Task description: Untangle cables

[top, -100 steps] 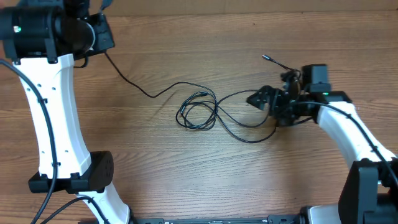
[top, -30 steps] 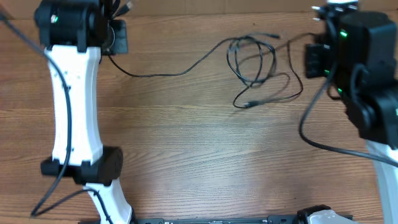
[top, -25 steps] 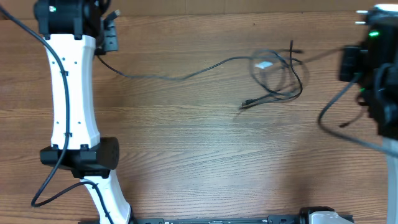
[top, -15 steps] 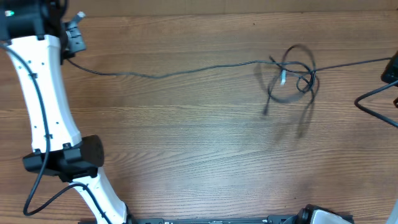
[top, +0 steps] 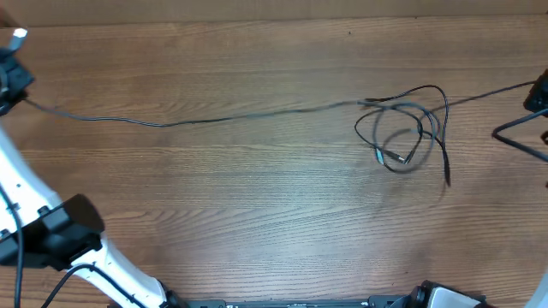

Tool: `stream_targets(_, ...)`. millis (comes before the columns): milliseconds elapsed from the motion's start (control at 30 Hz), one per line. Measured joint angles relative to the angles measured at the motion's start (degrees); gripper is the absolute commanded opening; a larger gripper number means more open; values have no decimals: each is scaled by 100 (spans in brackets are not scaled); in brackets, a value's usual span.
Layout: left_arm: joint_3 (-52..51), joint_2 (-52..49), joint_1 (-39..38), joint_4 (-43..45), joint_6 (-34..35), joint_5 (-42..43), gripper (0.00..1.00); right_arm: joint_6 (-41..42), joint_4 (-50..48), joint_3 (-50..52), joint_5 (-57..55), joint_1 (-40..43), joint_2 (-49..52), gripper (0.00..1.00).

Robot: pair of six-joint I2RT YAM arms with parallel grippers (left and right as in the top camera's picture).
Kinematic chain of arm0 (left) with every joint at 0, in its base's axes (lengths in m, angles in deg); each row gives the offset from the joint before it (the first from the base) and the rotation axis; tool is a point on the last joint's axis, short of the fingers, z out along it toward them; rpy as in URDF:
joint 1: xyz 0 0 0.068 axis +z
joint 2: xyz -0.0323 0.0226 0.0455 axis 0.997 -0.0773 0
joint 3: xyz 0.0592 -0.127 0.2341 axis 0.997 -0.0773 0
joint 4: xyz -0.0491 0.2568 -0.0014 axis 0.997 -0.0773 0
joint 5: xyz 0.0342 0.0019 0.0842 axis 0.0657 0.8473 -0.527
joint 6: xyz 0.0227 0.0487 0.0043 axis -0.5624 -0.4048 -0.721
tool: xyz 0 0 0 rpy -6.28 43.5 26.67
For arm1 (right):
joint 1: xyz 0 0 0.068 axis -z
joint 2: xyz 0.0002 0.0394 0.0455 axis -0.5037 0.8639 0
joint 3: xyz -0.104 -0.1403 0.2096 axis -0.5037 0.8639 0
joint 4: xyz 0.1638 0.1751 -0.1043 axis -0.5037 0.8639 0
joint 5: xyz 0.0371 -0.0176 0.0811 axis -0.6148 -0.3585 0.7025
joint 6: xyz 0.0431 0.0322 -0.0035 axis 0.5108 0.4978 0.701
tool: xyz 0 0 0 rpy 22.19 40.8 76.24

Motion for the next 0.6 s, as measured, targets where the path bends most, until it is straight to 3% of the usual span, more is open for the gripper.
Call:
stream_targets(367, 0, 0, 120, 83, -173, 809, 4, -2, 15, 0, 240, 0, 184, 4)
stream_targets(400, 0, 0, 90, 83, -177, 820, 8, -2, 17, 0, 275, -2, 184, 4)
stream_targets(433, 0, -2, 83, 83, -197, 837, 25, 0, 13, 0, 299, 0, 184, 4)
stream_targets(533, 0, 0, 11, 90, -299, 859, 89, -2, 13, 0, 380, -2, 184, 4)
stream_targets(567, 0, 0, -17, 98, -306, 861, 100, 0, 17, 0, 400, -2, 184, 4)
stream_targets(600, 0, 0, -24, 103, -315, 866, 100, 0, 15, 0, 407, -2, 186, 4)
